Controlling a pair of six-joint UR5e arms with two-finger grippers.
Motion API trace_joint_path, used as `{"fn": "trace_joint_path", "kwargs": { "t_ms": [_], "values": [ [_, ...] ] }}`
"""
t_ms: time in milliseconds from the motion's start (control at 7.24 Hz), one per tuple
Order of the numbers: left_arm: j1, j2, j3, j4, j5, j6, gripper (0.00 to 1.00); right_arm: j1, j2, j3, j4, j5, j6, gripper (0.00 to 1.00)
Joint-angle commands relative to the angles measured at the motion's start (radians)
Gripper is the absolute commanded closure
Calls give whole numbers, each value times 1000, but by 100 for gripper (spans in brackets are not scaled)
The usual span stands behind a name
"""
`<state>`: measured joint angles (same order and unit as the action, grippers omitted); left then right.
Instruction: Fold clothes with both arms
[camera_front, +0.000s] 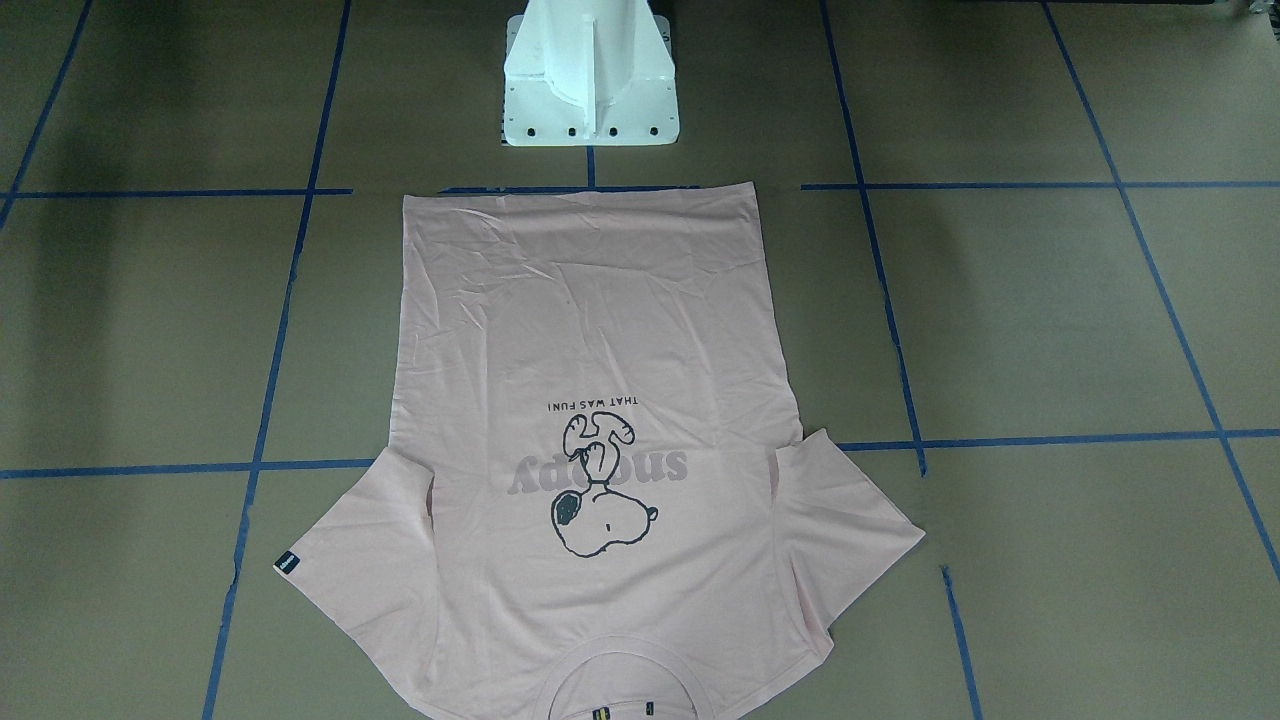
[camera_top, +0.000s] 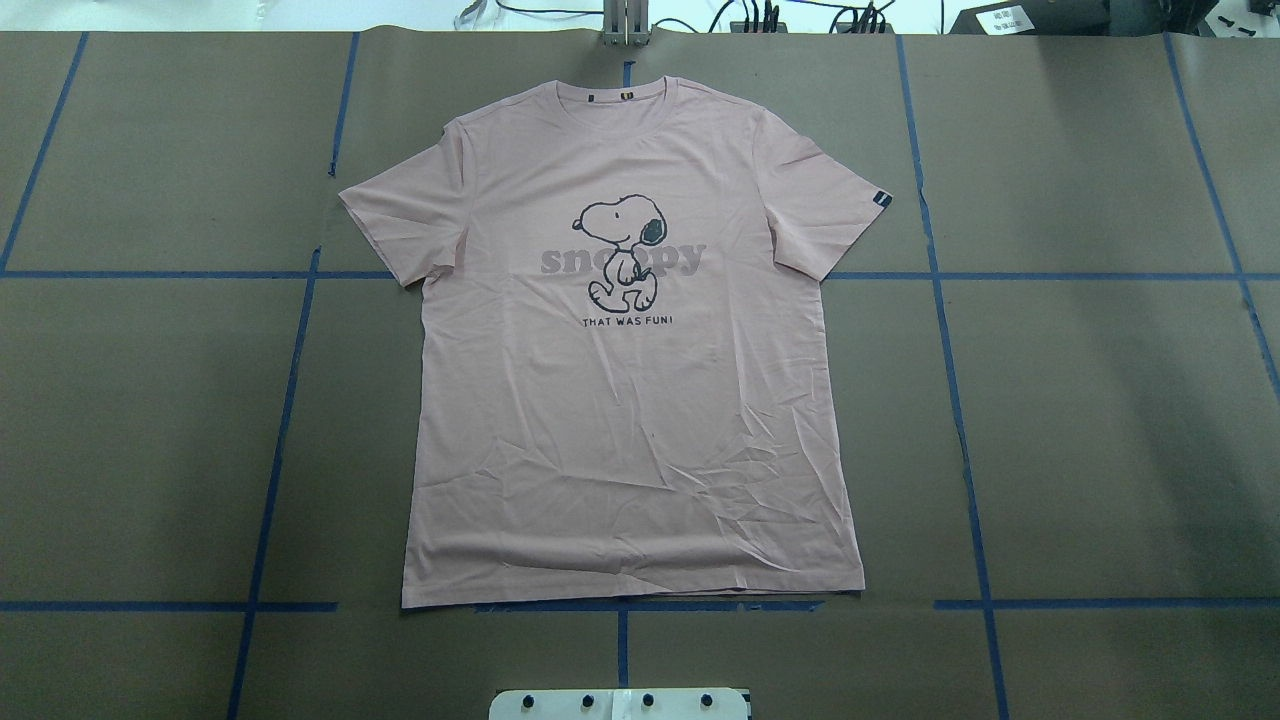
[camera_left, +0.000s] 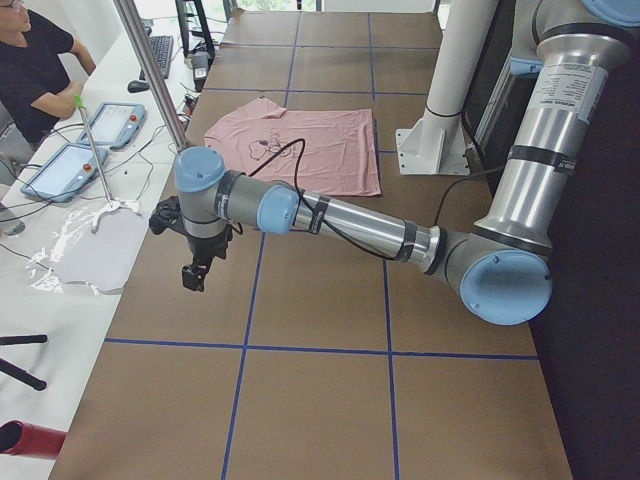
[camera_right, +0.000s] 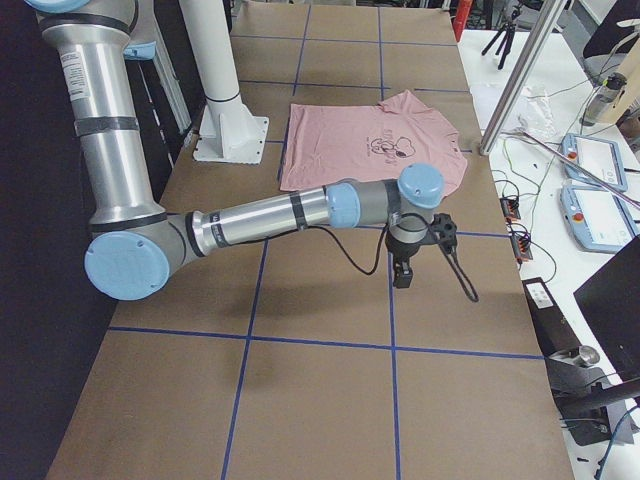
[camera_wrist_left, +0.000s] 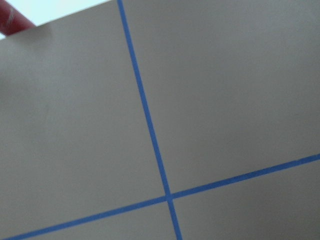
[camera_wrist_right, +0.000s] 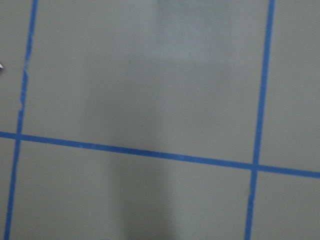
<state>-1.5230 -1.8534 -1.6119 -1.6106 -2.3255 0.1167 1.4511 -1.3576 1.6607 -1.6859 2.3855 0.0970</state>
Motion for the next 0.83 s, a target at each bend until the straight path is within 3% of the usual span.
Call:
{"fn": "trace_joint_path", "kwargs": {
  "t_ms": [0, 276, 415, 553, 691],
  "values": [
    [157, 2, -19, -221, -75, -75, 0, -117, 127, -71, 92, 6, 65, 0],
    [208, -90, 18, -273, -60, -198, 0, -231, 234, -290, 431, -11, 264, 0],
    [234, -108, 29, -282, 24, -228, 0, -291, 267, -365, 606, -85, 424, 0],
    [268, -113, 35, -290, 52, -308, 0, -379, 297, -371, 659, -194, 604, 0],
    [288, -125, 33, -288, 82, -348, 0, -427, 361, -425, 661, -266, 634, 0]
  ]
}}
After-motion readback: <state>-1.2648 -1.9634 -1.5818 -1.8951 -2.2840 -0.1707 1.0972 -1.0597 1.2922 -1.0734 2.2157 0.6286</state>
